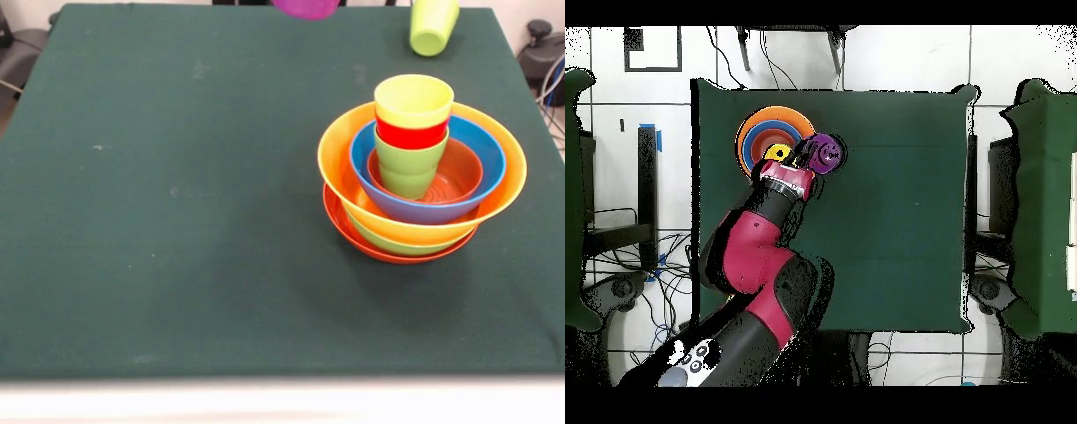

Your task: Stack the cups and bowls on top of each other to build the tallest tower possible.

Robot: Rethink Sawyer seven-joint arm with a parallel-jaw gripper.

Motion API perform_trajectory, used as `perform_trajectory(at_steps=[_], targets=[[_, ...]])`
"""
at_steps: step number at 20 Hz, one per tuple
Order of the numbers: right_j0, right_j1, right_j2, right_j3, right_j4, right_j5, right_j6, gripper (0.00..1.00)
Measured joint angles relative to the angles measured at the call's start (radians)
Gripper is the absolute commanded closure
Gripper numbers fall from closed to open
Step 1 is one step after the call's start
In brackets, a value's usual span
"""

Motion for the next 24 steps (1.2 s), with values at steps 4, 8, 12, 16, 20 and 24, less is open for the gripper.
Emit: perform_trajectory(at_steps=[4, 8, 12, 16, 20, 24], targets=[[-0.017, -0.035, 0.001, 0.000, -0.010, 0.000, 0.000, 1.00], [-0.039, -0.081, 0.001, 0.001, -0.012, 0.000, 0.000, 1.00], [-0.046, -0.107, 0.000, 0.001, -0.013, 0.000, 0.000, 1.00], [-0.043, -0.112, 0.001, 0.001, -0.013, 0.000, 0.000, 1.00], [-0.038, -0.112, 0.001, 0.001, -0.008, 0.000, 0.000, 1.00], [-0.029, -0.112, 0.000, 0.001, 0.008, 0.000, 0.000, 1.00]])
